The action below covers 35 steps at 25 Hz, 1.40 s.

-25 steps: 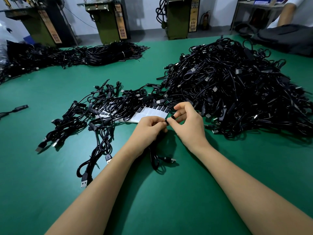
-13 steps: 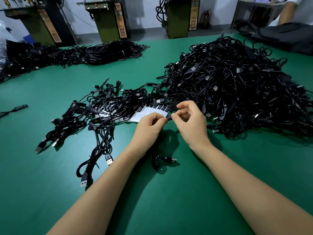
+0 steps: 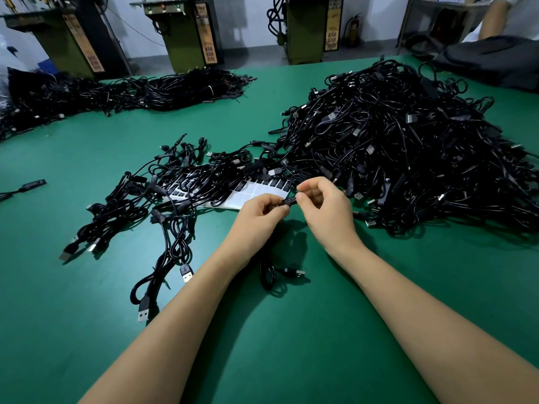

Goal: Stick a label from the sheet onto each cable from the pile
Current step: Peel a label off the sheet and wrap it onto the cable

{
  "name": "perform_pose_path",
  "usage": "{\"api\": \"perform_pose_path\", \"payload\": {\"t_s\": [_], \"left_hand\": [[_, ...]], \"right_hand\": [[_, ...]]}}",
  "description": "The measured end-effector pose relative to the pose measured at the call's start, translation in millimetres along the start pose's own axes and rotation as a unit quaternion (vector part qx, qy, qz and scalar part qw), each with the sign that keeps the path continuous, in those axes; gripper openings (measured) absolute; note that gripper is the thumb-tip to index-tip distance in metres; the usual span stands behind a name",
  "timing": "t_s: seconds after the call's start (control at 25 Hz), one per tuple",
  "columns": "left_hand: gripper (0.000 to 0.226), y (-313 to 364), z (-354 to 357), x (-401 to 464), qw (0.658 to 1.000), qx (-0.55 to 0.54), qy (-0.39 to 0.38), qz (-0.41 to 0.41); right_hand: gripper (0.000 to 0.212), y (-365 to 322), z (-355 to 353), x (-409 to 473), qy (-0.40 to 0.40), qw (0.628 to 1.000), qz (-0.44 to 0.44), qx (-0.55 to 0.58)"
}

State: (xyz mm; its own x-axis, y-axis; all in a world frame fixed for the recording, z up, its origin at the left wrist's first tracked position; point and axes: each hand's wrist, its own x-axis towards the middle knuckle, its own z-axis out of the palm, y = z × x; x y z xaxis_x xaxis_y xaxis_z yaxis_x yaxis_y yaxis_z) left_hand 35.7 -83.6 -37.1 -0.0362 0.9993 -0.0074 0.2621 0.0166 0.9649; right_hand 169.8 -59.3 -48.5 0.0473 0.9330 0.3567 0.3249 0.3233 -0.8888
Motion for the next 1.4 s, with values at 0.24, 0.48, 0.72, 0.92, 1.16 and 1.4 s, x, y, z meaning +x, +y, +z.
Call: {"api": "perform_pose_path", "payload": {"t_s": [0.24,0.48,0.72,0.92,1.16,1.4], "left_hand": [[0.008,-6.2,1.1,1.7,0.994,0.093,0.023,0.054],[0.013,-6.8,1.1,2.2,0.993,0.091,0.024,0.070],[0.011,-3.5,0.0,-1.4,0.995,0.034,0.006,0.091],[0.010,-3.9,0.2,-0.9,0.997,0.028,0.002,0.078],[0.009,-6.7,-0.4,1.6,0.998,0.000,0.001,0.057],[0.013,-8.7,-4.2,0.8,0.998,-0.026,-0.005,0.061]], "right_hand": [[0.011,-0.3,0.1,0.3,-0.014,0.999,0.021,-0.024],[0.010,0.7,-0.9,2.1,-0.022,0.998,0.049,-0.011],[0.012,-0.6,-1.6,2.5,-0.057,0.995,0.071,0.048],[0.014,-1.4,-4.6,4.5,-0.083,0.984,0.087,0.129],[0.021,-2.2,-9.2,6.9,-0.113,0.977,0.111,0.144],[0.016,-2.2,-10.6,6.2,-0.134,0.976,0.080,0.155]]}}
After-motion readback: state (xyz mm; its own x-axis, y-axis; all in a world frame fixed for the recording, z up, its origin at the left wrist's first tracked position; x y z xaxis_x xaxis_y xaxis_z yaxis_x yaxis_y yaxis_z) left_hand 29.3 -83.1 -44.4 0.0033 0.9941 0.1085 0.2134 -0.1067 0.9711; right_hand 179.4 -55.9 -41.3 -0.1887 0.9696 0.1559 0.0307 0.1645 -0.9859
